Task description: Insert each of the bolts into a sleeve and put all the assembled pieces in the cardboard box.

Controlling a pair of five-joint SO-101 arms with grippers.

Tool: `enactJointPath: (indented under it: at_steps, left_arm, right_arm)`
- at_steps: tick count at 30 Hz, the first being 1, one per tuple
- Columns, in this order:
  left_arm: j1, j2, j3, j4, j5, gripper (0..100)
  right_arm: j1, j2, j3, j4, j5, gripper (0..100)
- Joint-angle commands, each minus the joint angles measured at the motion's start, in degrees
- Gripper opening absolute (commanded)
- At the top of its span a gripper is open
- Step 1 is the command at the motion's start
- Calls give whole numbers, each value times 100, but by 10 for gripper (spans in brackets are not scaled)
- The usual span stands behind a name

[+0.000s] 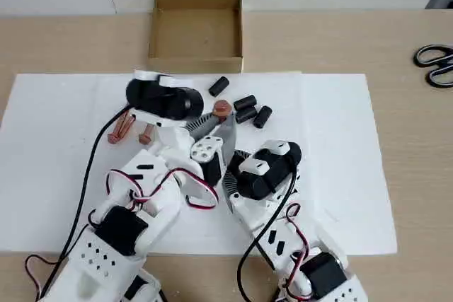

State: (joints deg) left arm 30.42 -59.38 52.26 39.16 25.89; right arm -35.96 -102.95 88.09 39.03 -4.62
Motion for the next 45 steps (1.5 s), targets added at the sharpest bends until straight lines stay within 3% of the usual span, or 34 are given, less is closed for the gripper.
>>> enactJointPath:
  at_steps: [1,11,45]
  left_arm:
    - [62,-158,-57,114,132,5]
    - [62,-158,154,237,167,5]
    - [-114,-158,567,-554,18,5]
  right_arm:
    - [-31,-101,-26,-154,-70,4]
    - [-31,-101,-26,-154,-70,4]
    - [-31,-101,-53,-145,-53,4]
